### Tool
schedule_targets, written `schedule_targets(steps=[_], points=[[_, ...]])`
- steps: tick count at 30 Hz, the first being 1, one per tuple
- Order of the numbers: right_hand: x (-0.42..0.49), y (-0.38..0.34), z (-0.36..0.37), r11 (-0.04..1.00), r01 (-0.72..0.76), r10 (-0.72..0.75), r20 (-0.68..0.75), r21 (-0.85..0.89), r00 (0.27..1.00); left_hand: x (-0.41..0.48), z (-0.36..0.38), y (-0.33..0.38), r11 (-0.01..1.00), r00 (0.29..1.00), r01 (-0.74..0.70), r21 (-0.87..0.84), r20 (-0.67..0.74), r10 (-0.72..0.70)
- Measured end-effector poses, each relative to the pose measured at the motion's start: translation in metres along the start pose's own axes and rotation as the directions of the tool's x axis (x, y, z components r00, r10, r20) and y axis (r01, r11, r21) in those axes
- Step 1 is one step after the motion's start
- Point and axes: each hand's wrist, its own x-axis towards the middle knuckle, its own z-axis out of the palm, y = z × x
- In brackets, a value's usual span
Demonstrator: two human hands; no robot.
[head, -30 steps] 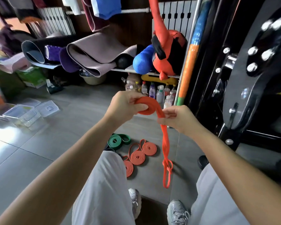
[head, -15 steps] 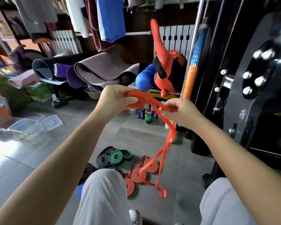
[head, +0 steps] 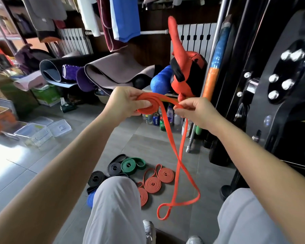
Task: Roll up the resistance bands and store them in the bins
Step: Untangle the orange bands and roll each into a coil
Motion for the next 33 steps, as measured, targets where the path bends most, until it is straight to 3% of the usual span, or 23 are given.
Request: schedule_targets(steps=[2,6,9,14,18,20,23,27,31,33], points=[[-0.008,0.014,0.012,0.999,-0.044,0.046,0.104,-0.028,0.993,-0.003,0.004,-0.004,0.999,0.999,0.000,0.055,0.041,-0.003],[-0.026,0.033,0.036,0.998,-0.060,0.064,0.234,-0.026,0.970,-0.010,0.016,-0.014,0.932,0.988,-0.078,0.355,0.156,0.024],[-0.037,0.039,0.047,0.990,-0.074,0.050,0.191,0.118,0.980,-0.015,0.025,-0.020,0.854,0.972,-0.145,0.499,0.235,0.027],[-0.047,0.040,0.055,0.968,-0.094,0.064,0.134,0.232,0.989,-0.020,0.032,-0.024,0.826,0.967,-0.165,0.539,0.251,0.029],[-0.053,0.047,0.060,0.998,-0.045,0.043,0.054,0.045,0.998,-0.027,0.033,-0.023,0.778,0.958,-0.174,0.604,0.287,-0.008],[-0.055,0.048,0.060,1.000,-0.020,0.020,0.060,-0.012,0.998,-0.030,0.033,-0.025,0.791,0.954,-0.159,0.592,0.298,-0.032],[-0.059,0.048,0.063,0.996,-0.041,0.032,0.123,0.075,0.992,-0.035,0.035,-0.033,0.846,0.957,-0.099,0.523,0.282,-0.062],[-0.065,0.050,0.064,0.945,-0.086,0.061,0.089,0.315,0.994,-0.040,0.040,-0.042,0.976,0.969,0.045,0.213,0.227,-0.094],[-0.067,0.054,0.059,0.871,-0.146,0.126,0.075,0.469,0.989,-0.041,0.055,-0.051,0.984,0.968,0.178,-0.015,0.185,-0.172],[-0.064,0.060,0.058,0.887,-0.167,0.145,0.085,0.431,0.986,-0.039,0.063,-0.059,0.977,0.963,0.212,0.001,0.172,-0.210]])
